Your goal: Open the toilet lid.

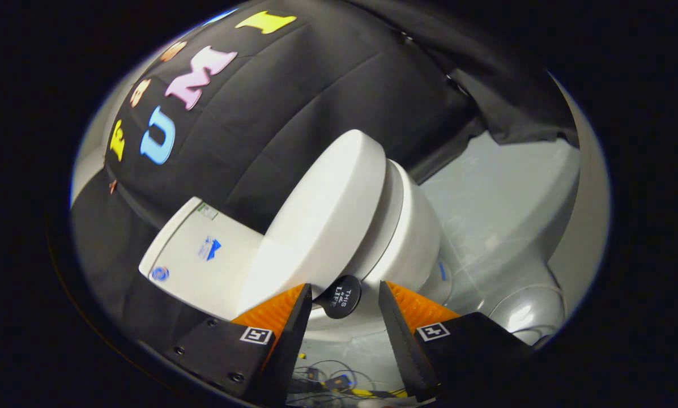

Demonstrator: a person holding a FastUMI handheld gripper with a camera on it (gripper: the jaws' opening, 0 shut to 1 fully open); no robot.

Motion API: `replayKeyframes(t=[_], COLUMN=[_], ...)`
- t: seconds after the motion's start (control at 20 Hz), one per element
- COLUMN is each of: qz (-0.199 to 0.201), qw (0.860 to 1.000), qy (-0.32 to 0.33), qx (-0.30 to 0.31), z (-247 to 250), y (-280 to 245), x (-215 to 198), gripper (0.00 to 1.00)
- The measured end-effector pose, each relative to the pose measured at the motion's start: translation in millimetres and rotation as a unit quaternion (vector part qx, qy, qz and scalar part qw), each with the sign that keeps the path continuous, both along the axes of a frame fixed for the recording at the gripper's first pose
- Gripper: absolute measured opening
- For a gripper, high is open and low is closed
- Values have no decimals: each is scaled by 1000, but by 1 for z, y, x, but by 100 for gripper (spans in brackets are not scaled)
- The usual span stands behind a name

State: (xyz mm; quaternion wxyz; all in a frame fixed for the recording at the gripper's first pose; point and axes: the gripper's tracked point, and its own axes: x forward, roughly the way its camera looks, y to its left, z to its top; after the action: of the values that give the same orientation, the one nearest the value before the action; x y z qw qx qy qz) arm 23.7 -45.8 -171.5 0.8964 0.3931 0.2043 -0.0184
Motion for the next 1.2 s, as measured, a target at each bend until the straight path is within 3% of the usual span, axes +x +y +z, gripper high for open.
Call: replayKeyframes(t=[0.1,0.2,0.25,0.4,0.5,0.55,0.6,0.7,0.8,1.2], qz=[-5,-10,-14,-16,-16,-34,-26,-19,-29,-29], qw=[999,995,994,989,986,984,984,982,979,987], qy=[-4,8,4,10,10,16,18,18,20,40], qx=[53,95,112,147,168,177,173,185,203,152], z=[-1,-6,-4,-6,-4,5,-7,-5,-4,2], y=[2,5,2,3,3,-14,3,3,0,7], x=[1,1,1,2,2,-6,2,0,0,2], gripper=[77,49,49,31,31,23,15,15,5,5])
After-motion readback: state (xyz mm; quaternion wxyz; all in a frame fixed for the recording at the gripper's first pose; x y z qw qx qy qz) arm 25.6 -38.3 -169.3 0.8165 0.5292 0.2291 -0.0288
